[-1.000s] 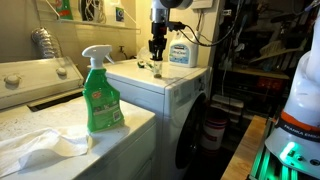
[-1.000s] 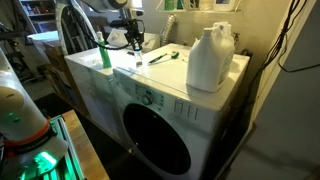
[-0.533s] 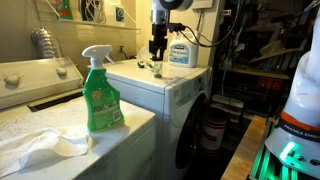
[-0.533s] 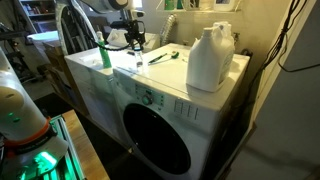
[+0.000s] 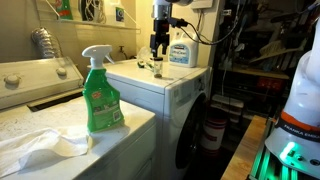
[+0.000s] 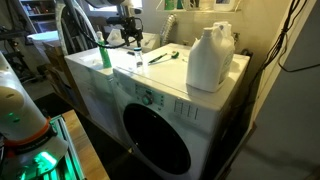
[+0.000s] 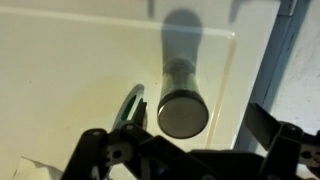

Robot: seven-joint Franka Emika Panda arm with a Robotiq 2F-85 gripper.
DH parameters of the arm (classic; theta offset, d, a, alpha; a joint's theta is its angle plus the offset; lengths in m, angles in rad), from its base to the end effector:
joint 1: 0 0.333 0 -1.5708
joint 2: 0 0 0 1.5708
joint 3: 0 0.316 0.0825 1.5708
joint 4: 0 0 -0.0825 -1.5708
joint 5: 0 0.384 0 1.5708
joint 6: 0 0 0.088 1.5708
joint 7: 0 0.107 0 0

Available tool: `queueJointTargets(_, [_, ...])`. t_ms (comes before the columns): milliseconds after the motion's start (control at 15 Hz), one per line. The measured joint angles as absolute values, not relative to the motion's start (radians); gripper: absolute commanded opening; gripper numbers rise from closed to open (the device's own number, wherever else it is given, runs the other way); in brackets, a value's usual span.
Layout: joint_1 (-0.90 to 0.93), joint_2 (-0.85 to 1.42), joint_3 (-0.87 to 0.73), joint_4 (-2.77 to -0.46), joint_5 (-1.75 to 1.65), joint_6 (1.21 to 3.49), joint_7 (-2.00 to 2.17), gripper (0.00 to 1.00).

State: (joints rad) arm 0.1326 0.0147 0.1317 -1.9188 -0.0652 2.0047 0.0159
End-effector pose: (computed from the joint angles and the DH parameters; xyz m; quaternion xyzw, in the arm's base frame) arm 0.5521 0.1450 0.4884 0.9896 0.1362 0.0394 0.0238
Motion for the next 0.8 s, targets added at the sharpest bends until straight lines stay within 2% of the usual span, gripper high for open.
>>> queueJointTargets(600, [0.101, -0.276, 0.107, -1.952, -0.010, 1.666, 0.099, 1.00])
queueJointTargets(800, [0.097, -0.290, 0.107, -1.949, -0.010, 1.659, 0.096, 1.00])
